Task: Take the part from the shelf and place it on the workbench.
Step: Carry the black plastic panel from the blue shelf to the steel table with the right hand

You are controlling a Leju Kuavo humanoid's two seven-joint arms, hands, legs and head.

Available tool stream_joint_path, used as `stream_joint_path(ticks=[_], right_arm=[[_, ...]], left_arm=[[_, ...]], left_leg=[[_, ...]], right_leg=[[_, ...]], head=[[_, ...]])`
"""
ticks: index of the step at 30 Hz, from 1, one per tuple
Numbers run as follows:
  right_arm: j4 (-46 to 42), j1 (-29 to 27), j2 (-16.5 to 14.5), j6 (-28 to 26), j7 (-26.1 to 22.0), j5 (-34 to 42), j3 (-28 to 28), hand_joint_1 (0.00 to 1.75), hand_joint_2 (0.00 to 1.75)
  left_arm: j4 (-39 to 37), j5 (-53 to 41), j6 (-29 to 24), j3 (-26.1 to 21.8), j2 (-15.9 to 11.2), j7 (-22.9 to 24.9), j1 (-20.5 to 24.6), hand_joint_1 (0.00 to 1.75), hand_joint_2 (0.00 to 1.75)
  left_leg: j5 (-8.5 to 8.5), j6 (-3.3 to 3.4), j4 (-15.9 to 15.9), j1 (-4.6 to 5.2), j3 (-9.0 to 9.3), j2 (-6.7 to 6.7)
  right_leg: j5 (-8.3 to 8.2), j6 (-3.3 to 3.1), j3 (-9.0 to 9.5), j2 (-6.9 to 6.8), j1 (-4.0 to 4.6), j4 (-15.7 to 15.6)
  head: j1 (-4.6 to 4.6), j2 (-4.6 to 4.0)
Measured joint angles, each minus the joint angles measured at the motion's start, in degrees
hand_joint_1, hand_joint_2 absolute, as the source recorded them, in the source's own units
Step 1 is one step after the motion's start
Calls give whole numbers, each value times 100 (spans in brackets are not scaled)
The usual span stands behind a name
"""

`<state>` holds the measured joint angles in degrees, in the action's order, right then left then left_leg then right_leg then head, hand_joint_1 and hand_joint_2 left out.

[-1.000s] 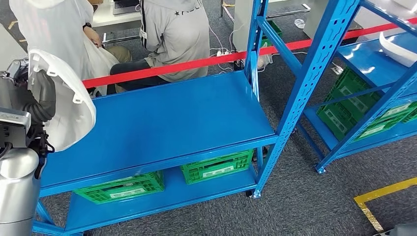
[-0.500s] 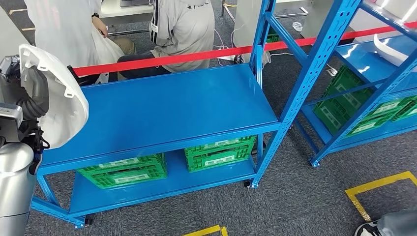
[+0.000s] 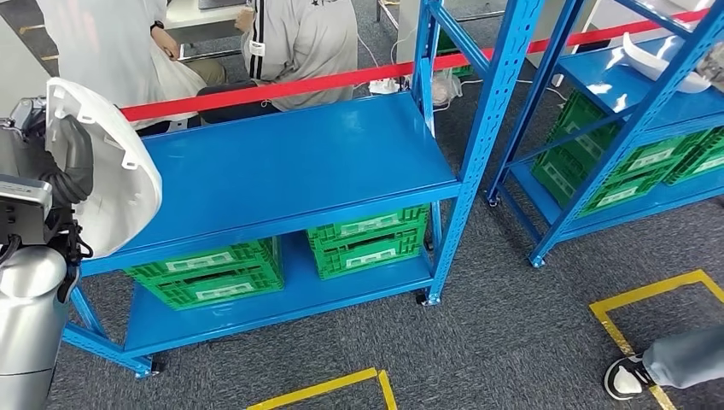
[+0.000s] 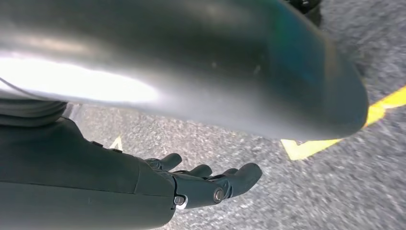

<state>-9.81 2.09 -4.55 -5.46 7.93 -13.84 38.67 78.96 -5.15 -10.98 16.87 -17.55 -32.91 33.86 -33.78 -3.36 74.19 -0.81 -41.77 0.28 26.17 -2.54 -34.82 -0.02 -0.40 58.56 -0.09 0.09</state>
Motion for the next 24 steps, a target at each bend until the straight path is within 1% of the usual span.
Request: stream_joint_path(ticks=[1, 2, 3, 4, 5, 6, 7, 8, 9, 10, 11, 12, 13, 14, 15, 16, 17, 18, 19, 20, 21, 22, 23, 24], right_arm=[[0, -1, -1, 2, 5, -1, 0, 0, 0], [0, -1, -2, 4, 12, -1, 0, 0, 0], [0, 0, -3, 5, 16, 0, 0, 0, 0], [-1, 1, -3, 5, 21, 2, 1, 0, 0], [-1, 0, -3, 4, 24, 3, 2, 0, 0], [-2, 0, -3, 1, 25, 4, 2, 0, 0], [-2, 1, -2, -3, 26, 5, 2, 0, 0], [-2, -1, -2, -7, 27, 5, 3, 0, 0], [-2, -3, -2, -13, 27, 5, 5, 0, 0], [-1, -5, -2, -19, 28, 5, 7, 0, 0], [-1, -8, -3, -22, 29, 5, 9, 0, 0], [0, -9, -4, -25, 29, 4, 11, 0, 0], [0, -7, -5, -26, 28, 3, 11, 0, 0], [0, -5, -5, -25, 28, 2, 11, 0, 0], [0, -3, -5, -23, 27, 0, 11, 0, 0], [0, 0, -5, -23, 26, -2, 11, 0, 0], [0, 1, -4, -22, 26, -6, 11, 0, 0], [0, 3, -4, -21, 25, -12, 11, 0, 0], [-1, 8, 2, -19, 23, -21, 11, 0, 0], [-3, 16, 10, -15, 21, -30, 11, 0, 0], [-4, 24, 18, -10, 17, -38, 11, 0, 0], [-5, 32, 25, -6, 15, -44, 11, 0, 0], [-5, 36, 25, -3, 13, -46, 11, 0, 0], [-3, 34, 22, -2, 15, -49, 11, 0, 0]], left_arm=[[-5, -13, -1, 14, 0, 2, -12, 175, 175], [-9, -24, -1, 24, 1, 2, -17, 175, 175], [-10, -34, -1, 30, 1, -2, -14, 175, 175], [-10, -39, 0, 33, 2, -8, -4, 175, 175], [-10, -46, 2, 34, 5, -19, 5, 175, 175], [-13, -52, 5, 35, 9, -26, 15, 175, 175], [-20, -57, 8, 37, 13, -33, 20, 175, 175], [-30, -63, 13, 38, 19, -39, 21, 175, 175], [-46, -66, 19, 39, 25, -42, 29, 175, 175], [-63, -70, 27, 39, 34, -48, 39, 175, 175], [-79, -74, 37, 40, 44, -52, 52, 175, 175], [-93, -76, 44, 40, 53, -58, 64, 175, 175], [-105, -77, 51, 40, 61, -60, 70, 175, 175], [-119, -78, 56, 40, 66, -61, 73, 175, 175], [-133, -78, 59, 40, 69, -62, 72, 175, 175], [-147, -79, 61, 41, 71, -63, 72, 175, 175], [-158, -79, 62, 42, 72, -63, 72, 175, 175], [-165, -79, 62, 42, 71, -64, 73, 175, 175], [-169, -79, 62, 42, 70, -66, 77, 175, 175], [-170, -79, 62, 40, 66, -70, 85, 175, 175], [-172, -79, 62, 38, 61, -73, 94, 175, 175], [-176, -78, 62, 37, 56, -77, 106, 175, 175], [-181, -75, 62, 35, 49, -79, 114, 175, 175], [-189, -71, 62, 35, 43, -80, 115, 175, 175]], left_leg=[[75, -7, 74, -5, 76, 0], [222, -9, -58, -11, 256, 0], [352, -10, -368, -20, 533, 0], [376, -2, -792, -18, 865, -2], [345, 30, -1159, -9, 1130, -12], [278, 69, -1431, 0, 1296, -22], [228, 123, -1561, 19, 1351, -32], [254, 185, -1570, 29, 1311, -38], [300, 242, -1581, 27, 1265, -28], [361, 304, -1579, 27, 1210, -16], [433, 357, -1586, 20, 1148, -4], [511, 397, -1588, 16, 1069, 5], [590, 420, -1586, 21, 979, 8], [671, 429, -1580, 28, 883, 7], [747, 431, -1571, 38, 779, 6], [821, 427, -1558, 48, 675, 6], [888, 420, -1544, 58, 576, 5], [949, 411, -1531, 69, 488, 4], [1009, 398, -1519, 79, 412, 6], [1066, 380, -1510, 88, 358, 7], [1120, 355, -1514, 91, 328, 13], [1175, 324, -1526, 86, 315, 21], [1233, 289, -1553, 79, 314, 27], [1281, 255, -1579, 73, 310, 31]], right_leg=[[-64, 12, -86, 0, -3, 7], [-126, 30, -171, 0, -9, 18], [-183, 54, -249, 0, -15, 36], [-235, 85, -320, 4, -12, 57], [-286, 120, -367, 7, -7, 70], [-334, 154, -391, 10, 0, 79], [-386, 190, -403, 13, 5, 69], [-443, 228, -405, 14, 2, 48], [-460, 265, -417, 16, -8, 45], [-379, 303, -461, 17, -17, 92], [-179, 335, -537, 18, -24, 242], [116, 360, -644, 18, -29, 515], [433, 377, -765, 18, -28, 887], [658, 387, -857, 18, -26, 1281], [748, 388, -894, 18, -23, 1590], [696, 378, -842, 18, -17, 1738], [556, 354, -684, 18, -9, 1684], [414, 318, -433, 20, 6, 1443], [361, 266, -96, 21, 27, 1052], [403, 222, 229, 20, 46, 611], [475, 193, 461, 18, 68, 270], [548, 173, 598, 16, 86, 38], [551, 163, 623, 14, 97, -53], [488, 143, 586, 9, 92, -70]], head=[[-1, 0], [-1, 0], [-1, 0], [-3, 0], [0, 0], [-1, 0], [-1, 0], [-2, 0], [-7, 0], [-5, 0], [-1, 0], [7, 0], [13, 0], [17, 0], [19, 0], [19, 0], [20, 0], [20, 0], [19, 0], [17, 0], [16, 0], [22, 0], [28, 0], [34, 0]])
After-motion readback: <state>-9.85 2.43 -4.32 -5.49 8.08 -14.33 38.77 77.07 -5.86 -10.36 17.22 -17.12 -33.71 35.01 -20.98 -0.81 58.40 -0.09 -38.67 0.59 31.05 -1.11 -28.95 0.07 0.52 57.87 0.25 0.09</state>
